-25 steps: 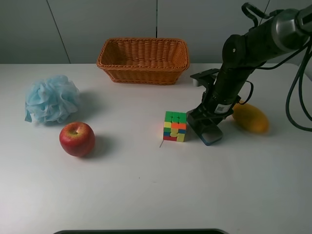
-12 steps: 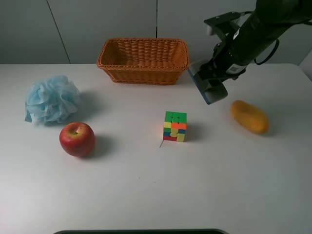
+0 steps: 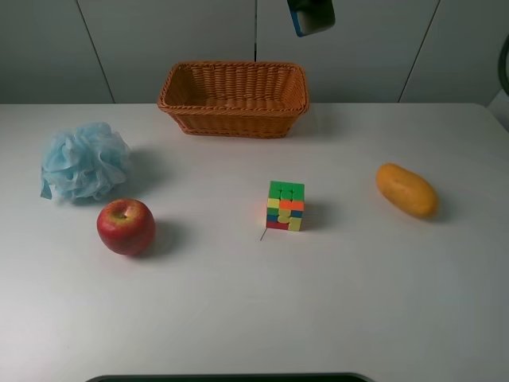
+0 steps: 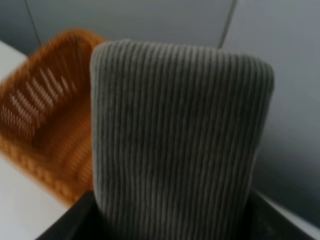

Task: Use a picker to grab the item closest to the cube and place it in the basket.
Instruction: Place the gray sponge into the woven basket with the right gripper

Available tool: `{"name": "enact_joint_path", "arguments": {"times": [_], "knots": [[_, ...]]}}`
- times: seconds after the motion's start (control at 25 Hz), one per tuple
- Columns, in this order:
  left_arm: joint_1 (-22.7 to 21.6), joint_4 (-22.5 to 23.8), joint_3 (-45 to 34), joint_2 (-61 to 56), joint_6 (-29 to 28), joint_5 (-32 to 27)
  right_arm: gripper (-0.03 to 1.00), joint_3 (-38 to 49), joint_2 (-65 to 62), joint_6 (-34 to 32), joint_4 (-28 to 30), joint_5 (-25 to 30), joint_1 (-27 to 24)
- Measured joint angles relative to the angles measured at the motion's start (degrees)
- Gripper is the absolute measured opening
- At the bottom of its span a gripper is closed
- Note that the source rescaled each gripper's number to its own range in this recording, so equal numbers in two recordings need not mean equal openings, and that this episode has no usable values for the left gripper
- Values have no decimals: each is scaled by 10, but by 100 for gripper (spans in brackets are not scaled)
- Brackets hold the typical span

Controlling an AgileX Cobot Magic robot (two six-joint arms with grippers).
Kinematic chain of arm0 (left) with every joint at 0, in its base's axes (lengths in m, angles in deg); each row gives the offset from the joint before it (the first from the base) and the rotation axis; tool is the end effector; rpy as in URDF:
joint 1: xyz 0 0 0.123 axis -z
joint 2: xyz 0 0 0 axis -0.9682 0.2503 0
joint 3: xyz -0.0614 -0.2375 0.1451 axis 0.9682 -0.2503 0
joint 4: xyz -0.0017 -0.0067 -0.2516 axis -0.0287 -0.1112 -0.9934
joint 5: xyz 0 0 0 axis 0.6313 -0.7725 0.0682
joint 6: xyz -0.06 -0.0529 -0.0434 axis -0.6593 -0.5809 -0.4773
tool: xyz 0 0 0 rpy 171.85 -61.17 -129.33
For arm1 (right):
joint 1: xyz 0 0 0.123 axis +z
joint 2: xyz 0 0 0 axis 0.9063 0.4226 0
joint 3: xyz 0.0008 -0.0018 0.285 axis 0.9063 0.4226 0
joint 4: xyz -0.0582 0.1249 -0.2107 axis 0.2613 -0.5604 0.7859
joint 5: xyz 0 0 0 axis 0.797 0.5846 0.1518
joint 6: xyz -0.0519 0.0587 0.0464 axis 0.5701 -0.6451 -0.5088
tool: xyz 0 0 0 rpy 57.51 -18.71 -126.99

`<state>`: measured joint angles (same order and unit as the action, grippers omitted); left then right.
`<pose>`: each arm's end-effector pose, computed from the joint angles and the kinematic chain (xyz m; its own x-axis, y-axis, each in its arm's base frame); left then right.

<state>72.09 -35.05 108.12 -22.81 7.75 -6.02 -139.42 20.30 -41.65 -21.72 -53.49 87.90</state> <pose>-0.0074 0.0014 0.2788 -0.4645 -0.0368 -0.8848 -0.0825 0.9966 0.0019 0.3868 0.1699 0.3145 -0.4972 -0.3948 -0.7726 -0.5277 0.8444 -0.0918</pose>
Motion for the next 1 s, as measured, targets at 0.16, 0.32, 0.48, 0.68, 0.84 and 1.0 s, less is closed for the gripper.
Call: {"name": "enact_joint_path", "arguments": {"times": [0.16, 0.32, 0.48, 0.68, 0.84, 1.0], "knots": [[0, 0, 0, 0, 0, 0, 1, -123, 106, 7, -8, 0, 22], [0, 0, 0, 0, 0, 0, 1, -216, 213, 21, -32, 0, 37], [0, 0, 0, 0, 0, 0, 1, -252, 294, 30, -56, 0, 38], [0, 0, 0, 0, 0, 0, 1, -255, 334, 37, -68, 5, 38], [0, 0, 0, 0, 0, 0, 1, -257, 334, 37, -68, 5, 38], [0, 0, 0, 0, 0, 0, 1, -257, 334, 37, -68, 5, 38]]}}
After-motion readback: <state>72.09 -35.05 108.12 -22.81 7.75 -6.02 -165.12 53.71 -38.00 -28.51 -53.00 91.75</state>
